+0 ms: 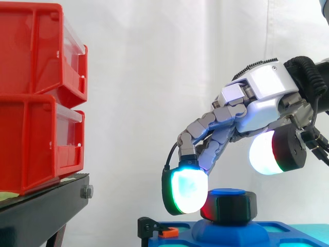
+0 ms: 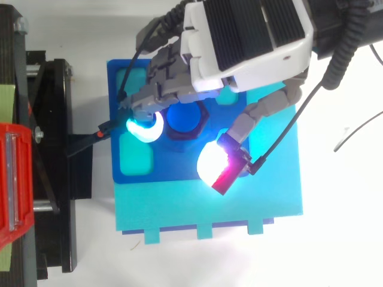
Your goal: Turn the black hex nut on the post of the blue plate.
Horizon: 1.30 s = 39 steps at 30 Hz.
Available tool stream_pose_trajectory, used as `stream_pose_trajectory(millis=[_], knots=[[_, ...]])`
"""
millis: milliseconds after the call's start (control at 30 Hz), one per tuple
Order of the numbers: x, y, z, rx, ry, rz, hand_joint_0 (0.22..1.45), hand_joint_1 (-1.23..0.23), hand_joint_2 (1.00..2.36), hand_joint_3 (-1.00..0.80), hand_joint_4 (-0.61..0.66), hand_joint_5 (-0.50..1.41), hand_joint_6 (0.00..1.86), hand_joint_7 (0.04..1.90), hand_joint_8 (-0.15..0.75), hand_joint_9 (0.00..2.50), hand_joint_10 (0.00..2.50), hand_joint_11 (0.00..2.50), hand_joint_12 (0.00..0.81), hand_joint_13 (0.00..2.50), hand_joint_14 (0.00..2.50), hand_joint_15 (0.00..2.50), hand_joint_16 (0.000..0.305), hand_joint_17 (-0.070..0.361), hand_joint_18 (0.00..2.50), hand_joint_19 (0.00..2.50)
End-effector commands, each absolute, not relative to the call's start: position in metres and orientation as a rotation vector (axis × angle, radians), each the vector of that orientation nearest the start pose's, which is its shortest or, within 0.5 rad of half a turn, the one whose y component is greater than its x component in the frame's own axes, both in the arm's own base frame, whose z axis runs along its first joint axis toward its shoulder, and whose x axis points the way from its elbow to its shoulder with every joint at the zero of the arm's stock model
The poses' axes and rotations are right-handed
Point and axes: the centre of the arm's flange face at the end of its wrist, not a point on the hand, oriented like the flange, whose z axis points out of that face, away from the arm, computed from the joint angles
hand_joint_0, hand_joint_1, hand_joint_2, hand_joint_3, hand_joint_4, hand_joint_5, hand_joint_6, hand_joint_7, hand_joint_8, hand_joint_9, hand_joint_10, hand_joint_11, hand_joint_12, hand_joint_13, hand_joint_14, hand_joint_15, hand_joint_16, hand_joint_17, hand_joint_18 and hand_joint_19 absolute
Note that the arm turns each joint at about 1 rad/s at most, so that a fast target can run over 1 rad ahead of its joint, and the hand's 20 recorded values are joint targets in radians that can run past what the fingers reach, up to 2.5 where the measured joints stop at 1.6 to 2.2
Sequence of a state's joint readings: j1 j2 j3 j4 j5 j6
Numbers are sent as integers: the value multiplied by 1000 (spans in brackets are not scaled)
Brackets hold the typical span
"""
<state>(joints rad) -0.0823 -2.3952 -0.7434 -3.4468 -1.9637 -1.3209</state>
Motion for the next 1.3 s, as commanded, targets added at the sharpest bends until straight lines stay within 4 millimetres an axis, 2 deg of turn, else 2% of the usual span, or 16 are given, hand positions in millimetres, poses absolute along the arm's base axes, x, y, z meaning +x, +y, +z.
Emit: stream_pose_trajectory(millis=[0,533,1000,1267], knots=[[751,-162,328,36,1877,480,496,-456,1000,-500,197,-126,504,1021,204,581,9,226,276,624,14,354,23,52,118,367],[746,-183,325,25,1856,477,496,-456,1000,-500,195,-126,503,1019,205,580,10,229,274,623,14,350,23,52,116,367],[734,-212,328,31,1864,489,495,-457,1000,-500,190,-127,504,1022,204,580,9,228,274,623,15,346,23,52,115,367],[731,-220,329,41,1869,488,495,-457,1000,-500,195,-126,503,1019,203,580,9,217,273,623,14,354,23,52,115,367]])
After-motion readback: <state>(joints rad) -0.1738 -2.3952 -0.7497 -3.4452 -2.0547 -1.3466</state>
